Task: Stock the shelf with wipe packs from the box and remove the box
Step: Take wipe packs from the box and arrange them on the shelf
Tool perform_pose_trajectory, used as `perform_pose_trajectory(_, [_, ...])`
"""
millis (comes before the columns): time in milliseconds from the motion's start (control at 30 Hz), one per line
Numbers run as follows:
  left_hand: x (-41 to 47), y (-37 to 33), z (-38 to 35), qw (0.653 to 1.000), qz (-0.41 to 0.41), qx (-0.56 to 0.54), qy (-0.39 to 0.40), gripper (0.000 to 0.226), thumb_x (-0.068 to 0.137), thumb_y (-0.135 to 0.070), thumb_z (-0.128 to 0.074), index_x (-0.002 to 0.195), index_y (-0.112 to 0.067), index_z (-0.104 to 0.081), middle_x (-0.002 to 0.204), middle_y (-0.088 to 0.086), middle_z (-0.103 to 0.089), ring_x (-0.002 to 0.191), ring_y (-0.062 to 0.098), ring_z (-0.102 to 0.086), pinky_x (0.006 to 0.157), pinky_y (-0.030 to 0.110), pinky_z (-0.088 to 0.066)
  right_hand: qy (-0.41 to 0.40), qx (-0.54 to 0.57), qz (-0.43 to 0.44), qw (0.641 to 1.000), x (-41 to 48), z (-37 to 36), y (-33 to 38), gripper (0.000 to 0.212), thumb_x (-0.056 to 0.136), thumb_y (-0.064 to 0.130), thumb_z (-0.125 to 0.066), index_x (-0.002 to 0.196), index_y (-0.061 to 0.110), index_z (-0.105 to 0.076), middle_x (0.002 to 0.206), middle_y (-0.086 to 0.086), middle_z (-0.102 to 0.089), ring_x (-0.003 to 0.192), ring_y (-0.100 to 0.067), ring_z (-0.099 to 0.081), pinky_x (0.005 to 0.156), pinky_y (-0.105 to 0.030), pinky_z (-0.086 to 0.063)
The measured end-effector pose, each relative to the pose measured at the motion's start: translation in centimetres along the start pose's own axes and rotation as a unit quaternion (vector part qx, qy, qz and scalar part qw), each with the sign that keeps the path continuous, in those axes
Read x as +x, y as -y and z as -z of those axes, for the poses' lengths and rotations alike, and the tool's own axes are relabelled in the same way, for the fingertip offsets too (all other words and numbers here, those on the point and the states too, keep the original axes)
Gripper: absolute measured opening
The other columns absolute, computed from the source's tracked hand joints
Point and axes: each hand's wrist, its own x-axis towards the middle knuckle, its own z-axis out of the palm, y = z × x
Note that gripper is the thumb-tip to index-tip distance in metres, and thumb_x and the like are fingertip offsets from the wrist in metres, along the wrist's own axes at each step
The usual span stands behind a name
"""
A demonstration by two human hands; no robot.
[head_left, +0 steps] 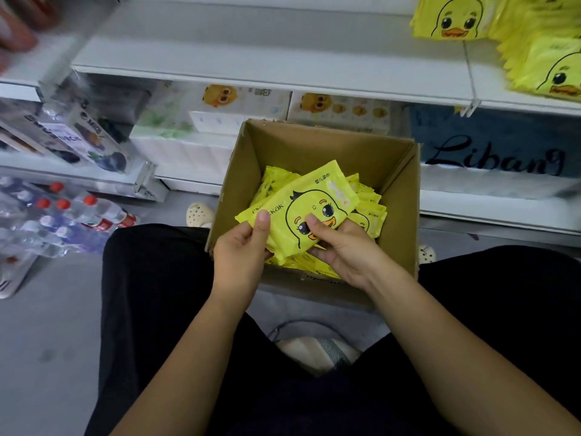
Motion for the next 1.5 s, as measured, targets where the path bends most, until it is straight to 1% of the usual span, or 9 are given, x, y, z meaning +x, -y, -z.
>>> perform_pose_trajectory(100, [-0.1,-0.1,0.4,0.999,-0.032,0.033,-0.017,0.037,0.096,-0.042,-0.059,0.088,-0.01,-0.074,0.08,0.001,-0.076,0.083,0.018,-0.069,0.082,0.047,-0.061,-0.007,-0.015,0.006,1.0,-0.2,-0.1,0.2,0.059,0.07,0.023,-0.079,0.121,0.008,-0.055,0.115,-0.011,-0.073,0.103,-0.022,-0.07,0.092,-0.041,-0.057])
perform_pose_trajectory(200, [0.1,0.1,1.4,0.995,-0.055,0.078,0.01,0.053,0.095,-0.053,-0.06,0.083,-0.002,-0.069,0.078,0.023,-0.069,0.077,0.021,-0.061,0.079,0.059,-0.057,-0.081,0.009,0.04,0.996,0.3,1.5,1.4,0.059,0.067,0.037,-0.084,0.118,0.024,-0.058,0.124,-0.004,-0.066,0.114,-0.021,-0.066,0.103,-0.047,-0.051])
perform_pose_trajectory(333, [-0.3,0.0,2.2,0.983,-0.092,0.149,0.054,0.071,0.096,-0.062,-0.055,0.077,0.006,-0.058,0.067,0.014,-0.053,0.066,0.015,-0.045,0.061,0.034,-0.04,-0.101,-0.116,0.067,0.986,0.2,2.9,2.2,0.049,0.068,0.065,-0.078,0.107,0.036,-0.074,0.12,0.017,-0.071,0.123,-0.009,-0.059,0.114,-0.048,-0.037])
perform_pose_trajectory(600, [-1.1,-0.6,1.4,0.985,-0.072,0.151,0.045,0.05,0.107,-0.033,-0.047,0.063,-0.012,-0.058,0.053,-0.017,-0.051,0.054,-0.001,-0.043,0.054,0.02,-0.038,-0.152,-0.099,0.114,0.977,1.0,3.6,1.3,0.017,0.096,0.033,-0.066,0.084,0.021,-0.064,0.095,0.008,-0.069,0.101,-0.009,-0.06,0.105,-0.035,-0.041])
perform_pose_trajectory(800, [-0.3,-0.2,1.3,0.992,-0.063,0.11,-0.016,0.063,0.105,-0.041,-0.05,0.078,0.016,-0.051,0.068,0.011,-0.044,0.065,0.018,-0.04,0.062,0.032,-0.036,-0.203,-0.082,0.14,0.966,1.2,2.6,1.2,0.018,0.099,0.028,-0.064,0.082,0.02,-0.062,0.091,0.005,-0.067,0.089,-0.006,-0.058,0.079,-0.023,-0.043])
perform_pose_trajectory(1033, [0.0,-0.7,1.5,0.994,-0.046,0.091,-0.047,0.055,0.106,-0.04,-0.05,0.08,0.006,-0.065,0.066,0.007,-0.059,0.06,0.012,-0.051,0.057,0.027,-0.046,-0.13,-0.063,0.06,0.988,1.1,3.1,0.7,0.029,0.085,0.05,-0.074,0.099,0.024,-0.073,0.114,-0.002,-0.075,0.118,-0.025,-0.065,0.107,-0.051,-0.048])
perform_pose_trajectory(1200, [0.3,-0.6,1.7,0.998,0.006,0.043,-0.049,0.047,0.104,-0.045,-0.052,0.079,-0.012,-0.073,0.074,0.003,-0.071,0.069,0.015,-0.064,0.066,0.029,-0.055,-0.071,-0.063,-0.002,0.996,0.8,3.9,0.3,0.026,0.092,0.03,-0.068,0.103,0.006,-0.068,0.102,-0.01,-0.063,0.075,-0.017,-0.064,0.066,-0.03,-0.059])
perform_pose_trajectory(1367, [-0.5,0.0,1.1,0.996,0.078,-0.022,0.023,0.049,0.09,-0.054,-0.062,0.092,-0.007,-0.074,0.092,0.008,-0.079,0.09,0.023,-0.076,0.078,0.037,-0.061,-0.12,-0.031,0.035,0.992,0.9,3.7,-0.1,0.018,0.095,0.024,-0.066,0.102,0.008,-0.068,0.106,-0.014,-0.059,0.08,-0.02,-0.053,0.058,-0.021,-0.055])
perform_pose_trajectory(1500, [-0.9,0.9,1.3,0.992,0.109,-0.035,0.051,0.088,0.075,-0.065,-0.08,0.106,0.015,-0.059,0.101,0.017,-0.066,0.102,0.033,-0.067,0.086,0.042,-0.061,-0.137,-0.012,0.044,0.989,0.8,3.9,0.1,0.02,0.095,0.024,-0.067,0.104,0.006,-0.067,0.096,-0.006,-0.057,0.069,-0.012,-0.05,0.058,-0.021,-0.054])
